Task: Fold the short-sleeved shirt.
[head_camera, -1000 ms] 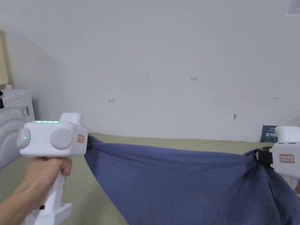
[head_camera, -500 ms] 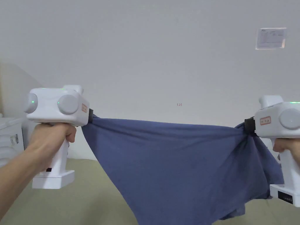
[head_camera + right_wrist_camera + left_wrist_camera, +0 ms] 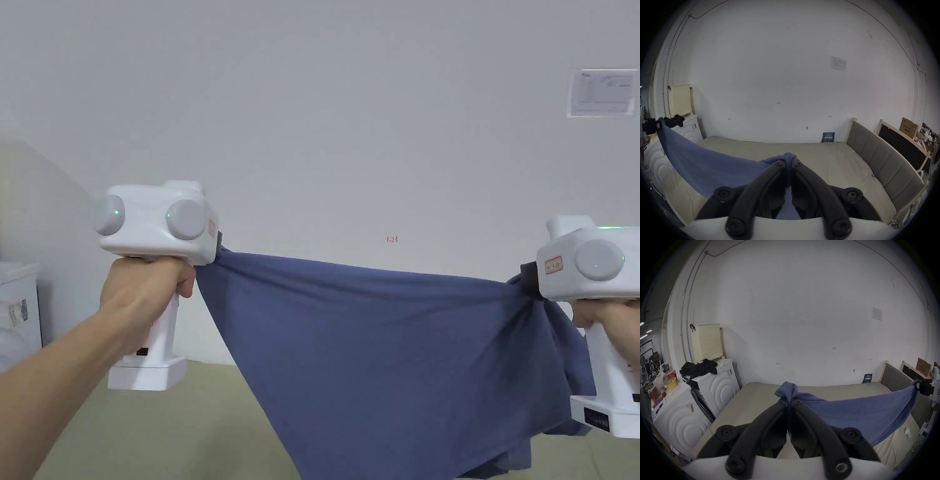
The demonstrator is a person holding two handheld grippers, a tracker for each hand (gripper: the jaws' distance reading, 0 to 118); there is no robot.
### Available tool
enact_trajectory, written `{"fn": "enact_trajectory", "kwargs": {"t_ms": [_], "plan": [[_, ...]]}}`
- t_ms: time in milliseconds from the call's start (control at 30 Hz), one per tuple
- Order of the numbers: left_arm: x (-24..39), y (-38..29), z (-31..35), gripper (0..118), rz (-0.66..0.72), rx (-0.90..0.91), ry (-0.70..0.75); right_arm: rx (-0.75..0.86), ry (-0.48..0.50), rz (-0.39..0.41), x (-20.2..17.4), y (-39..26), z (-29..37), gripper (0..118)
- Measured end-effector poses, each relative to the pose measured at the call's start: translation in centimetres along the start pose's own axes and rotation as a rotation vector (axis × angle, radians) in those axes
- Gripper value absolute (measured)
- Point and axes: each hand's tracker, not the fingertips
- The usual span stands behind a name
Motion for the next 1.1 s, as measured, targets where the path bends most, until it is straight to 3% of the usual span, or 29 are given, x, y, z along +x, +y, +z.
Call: {"fn": "enact_trajectory", "kwargs": {"t_ms": [233, 433, 767, 833, 933, 967, 1100], "plan": [[1.7, 0.2, -7.6, 1, -0.035, -0.015, 0.065, -0.021, -0.023, 0.008, -1.4, 0.6, -8.1, 8], [1.3, -1.5, -14.3, 1, 0.012, -0.042, 0.069, -0.049, -0.022, 0.035, -3.2, -1.2, -14.9, 8], [1.0, -12.8, -21.8, 1, -0.010, -0.217, 0.067, -0.205, -0.014, 0.038, -3.9, -13.3, -26.4, 8], [0.7, -16.3, -22.0, 1, -0.005, -0.265, 0.047, -0.240, -0.007, 0.029, -4.3, -16.4, -24.4, 8], [0.6, -22.1, -20.4, 1, -0.033, -0.347, 0.024, -0.326, 0.006, 0.070, -4.1, -22.1, -22.8, 8], [0.4, -24.1, -19.4, 1, -0.043, -0.376, 0.000, -0.364, 0.006, 0.121, -4.1, -24.3, -21.7, 8], [0.0, -31.2, -14.7, 1, -0.063, -0.463, -0.043, -0.422, 0.039, 0.105, -3.0, -30.6, -15.9, 8]]}}
